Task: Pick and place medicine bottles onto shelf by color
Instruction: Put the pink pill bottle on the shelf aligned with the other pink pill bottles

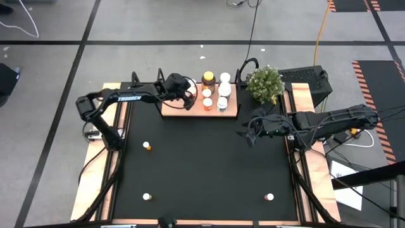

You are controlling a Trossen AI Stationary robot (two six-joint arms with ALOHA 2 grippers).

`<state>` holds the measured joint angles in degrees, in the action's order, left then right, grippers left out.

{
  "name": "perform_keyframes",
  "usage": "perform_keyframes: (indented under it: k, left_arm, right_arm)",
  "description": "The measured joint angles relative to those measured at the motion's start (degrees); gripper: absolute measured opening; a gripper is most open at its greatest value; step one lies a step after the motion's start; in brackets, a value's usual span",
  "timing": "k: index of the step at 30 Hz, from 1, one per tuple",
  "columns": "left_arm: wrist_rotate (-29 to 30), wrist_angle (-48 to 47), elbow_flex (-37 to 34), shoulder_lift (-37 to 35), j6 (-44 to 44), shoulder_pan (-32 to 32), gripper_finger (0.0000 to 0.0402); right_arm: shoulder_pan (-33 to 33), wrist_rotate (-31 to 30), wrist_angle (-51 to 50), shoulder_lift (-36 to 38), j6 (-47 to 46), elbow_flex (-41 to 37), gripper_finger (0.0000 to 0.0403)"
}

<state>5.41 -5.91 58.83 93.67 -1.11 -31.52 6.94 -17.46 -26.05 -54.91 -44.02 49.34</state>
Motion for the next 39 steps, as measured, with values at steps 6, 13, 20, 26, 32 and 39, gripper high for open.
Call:
perform_keyframes:
  k: [6, 13, 20, 26, 32, 39]
  left_arm:
    - [-0.20, -6.30, 0.04, -8.73, -0.82, 2.02, 0.0375]
    - [-0.26, -20.78, 0.04, -18.91, -1.64, 8.51, 0.0376]
    - [-0.75, -30.39, 0.04, -27.91, 0.88, 17.99, 0.0376]
    - [-0.72, -31.30, 0.09, -31.98, 4.76, 23.19, 0.0376]
    - [-0.89, -34.85, 0.09, -32.77, 10.98, 27.58, 0.0376]
    - [-1.92, -38.38, 0.09, -32.58, 12.95, 33.98, 0.0354]
  right_arm:
    - [0.05, 3.80, 1.63, -0.27, -10.91, -2.81, 0.0270]
    - [2.31, 0.20, 1.68, -1.03, -28.27, -7.82, 0.0263]
    - [7.27, -8.19, 8.27, -6.56, -34.78, -4.12, 0.0213]
    - [10.75, -12.42, 8.06, -20.76, -28.83, 7.00, 0.0174]
    - [12.78, -9.96, 2.69, -33.03, -23.46, 20.26, 0.0147]
    - [17.36, 0.44, -12.72, -34.27, -14.97, 30.83, 0.0093]
